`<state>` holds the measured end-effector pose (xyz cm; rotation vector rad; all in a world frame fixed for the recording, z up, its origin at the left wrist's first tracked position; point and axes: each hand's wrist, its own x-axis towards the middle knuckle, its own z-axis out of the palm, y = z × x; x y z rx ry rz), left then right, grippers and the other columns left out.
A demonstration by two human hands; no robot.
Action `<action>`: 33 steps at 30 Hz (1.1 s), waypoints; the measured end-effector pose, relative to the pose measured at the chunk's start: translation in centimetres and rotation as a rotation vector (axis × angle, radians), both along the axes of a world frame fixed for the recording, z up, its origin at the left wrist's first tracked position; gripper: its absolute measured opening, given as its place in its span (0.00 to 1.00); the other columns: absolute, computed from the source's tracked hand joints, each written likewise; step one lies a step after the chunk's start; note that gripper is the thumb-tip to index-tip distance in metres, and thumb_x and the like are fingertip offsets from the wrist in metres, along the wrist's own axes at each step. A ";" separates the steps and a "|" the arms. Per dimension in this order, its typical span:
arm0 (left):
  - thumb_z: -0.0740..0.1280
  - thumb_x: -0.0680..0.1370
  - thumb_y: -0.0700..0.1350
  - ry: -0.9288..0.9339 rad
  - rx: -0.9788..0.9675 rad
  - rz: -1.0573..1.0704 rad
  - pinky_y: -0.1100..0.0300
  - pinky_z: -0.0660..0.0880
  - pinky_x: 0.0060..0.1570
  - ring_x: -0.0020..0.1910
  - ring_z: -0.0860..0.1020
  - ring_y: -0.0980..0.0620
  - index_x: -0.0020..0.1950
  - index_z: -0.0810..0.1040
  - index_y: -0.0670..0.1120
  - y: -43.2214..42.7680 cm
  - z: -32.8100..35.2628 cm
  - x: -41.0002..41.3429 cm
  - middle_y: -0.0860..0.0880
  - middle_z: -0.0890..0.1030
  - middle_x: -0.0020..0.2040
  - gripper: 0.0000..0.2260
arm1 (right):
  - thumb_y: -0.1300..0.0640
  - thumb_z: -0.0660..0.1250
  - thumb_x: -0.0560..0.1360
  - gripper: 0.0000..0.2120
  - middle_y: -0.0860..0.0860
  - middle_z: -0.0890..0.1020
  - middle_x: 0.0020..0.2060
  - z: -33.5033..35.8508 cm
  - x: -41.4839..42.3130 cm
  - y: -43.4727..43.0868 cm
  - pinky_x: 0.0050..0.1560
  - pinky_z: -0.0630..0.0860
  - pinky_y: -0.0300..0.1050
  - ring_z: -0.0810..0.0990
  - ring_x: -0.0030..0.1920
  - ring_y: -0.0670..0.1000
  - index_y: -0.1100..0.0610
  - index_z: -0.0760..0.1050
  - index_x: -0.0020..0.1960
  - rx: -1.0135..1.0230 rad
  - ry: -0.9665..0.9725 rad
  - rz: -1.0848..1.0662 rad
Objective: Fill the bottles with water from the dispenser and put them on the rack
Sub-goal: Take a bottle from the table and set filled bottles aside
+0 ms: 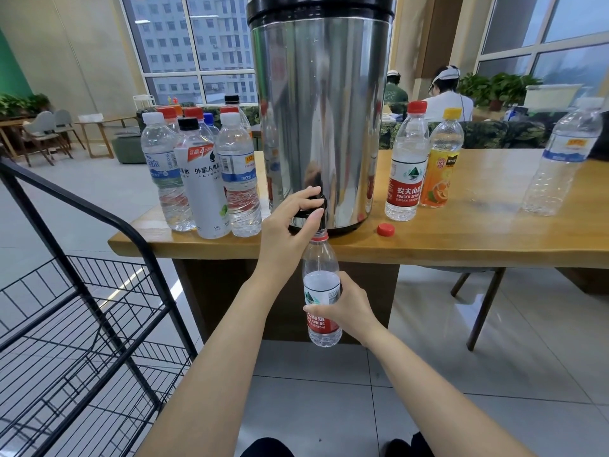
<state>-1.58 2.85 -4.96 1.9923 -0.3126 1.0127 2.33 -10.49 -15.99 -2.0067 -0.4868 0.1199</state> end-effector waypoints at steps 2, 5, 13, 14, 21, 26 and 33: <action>0.66 0.80 0.42 0.003 -0.004 0.002 0.60 0.68 0.69 0.67 0.71 0.60 0.60 0.80 0.44 0.0 0.1 0.0 0.53 0.76 0.64 0.10 | 0.52 0.81 0.64 0.36 0.50 0.78 0.61 0.0 0.0 0.0 0.56 0.76 0.43 0.76 0.63 0.51 0.54 0.68 0.66 0.003 0.001 0.001; 0.65 0.79 0.45 0.005 -0.013 0.004 0.55 0.69 0.70 0.68 0.71 0.59 0.60 0.80 0.43 -0.1 0.1 -0.1 0.51 0.77 0.65 0.12 | 0.52 0.81 0.64 0.36 0.50 0.78 0.61 0.0 0.0 0.0 0.57 0.77 0.45 0.76 0.63 0.51 0.54 0.67 0.66 0.003 0.000 0.007; 0.64 0.79 0.47 0.010 -0.026 0.000 0.50 0.70 0.70 0.67 0.71 0.60 0.60 0.80 0.44 -0.3 0.1 -0.2 0.53 0.76 0.65 0.13 | 0.51 0.80 0.64 0.36 0.50 0.77 0.62 -0.1 0.1 0.0 0.57 0.76 0.44 0.76 0.63 0.51 0.54 0.67 0.67 -0.004 -0.009 0.002; 0.64 0.79 0.47 0.010 -0.026 0.001 0.50 0.70 0.70 0.67 0.71 0.60 0.60 0.80 0.44 -0.3 0.1 -0.2 0.54 0.76 0.65 0.13 | 0.51 0.80 0.64 0.36 0.50 0.77 0.62 -0.1 0.1 0.0 0.57 0.76 0.44 0.76 0.63 0.51 0.54 0.67 0.67 -0.002 -0.009 0.005; 0.64 0.79 0.46 0.012 -0.023 0.000 0.51 0.70 0.69 0.68 0.71 0.58 0.61 0.79 0.44 -0.2 0.0 -0.1 0.54 0.76 0.65 0.13 | 0.51 0.81 0.64 0.36 0.49 0.77 0.62 -0.1 0.1 0.0 0.54 0.75 0.40 0.76 0.63 0.50 0.53 0.67 0.66 0.004 0.001 0.008; 0.65 0.80 0.42 -0.004 0.024 0.022 0.63 0.67 0.69 0.68 0.70 0.61 0.61 0.79 0.44 0.0 -0.2 0.1 0.54 0.75 0.65 0.11 | 0.51 0.81 0.64 0.37 0.49 0.77 0.62 0.0 0.1 0.0 0.55 0.75 0.42 0.76 0.63 0.50 0.54 0.67 0.67 -0.005 0.011 0.004; 0.62 0.79 0.51 -0.154 0.202 0.234 0.59 0.66 0.65 0.63 0.71 0.55 0.56 0.82 0.46 0.4 -0.4 0.5 0.48 0.80 0.59 0.14 | 0.51 0.81 0.64 0.36 0.49 0.78 0.60 -0.1 0.2 -0.1 0.54 0.75 0.39 0.76 0.62 0.49 0.53 0.67 0.66 0.014 0.015 0.025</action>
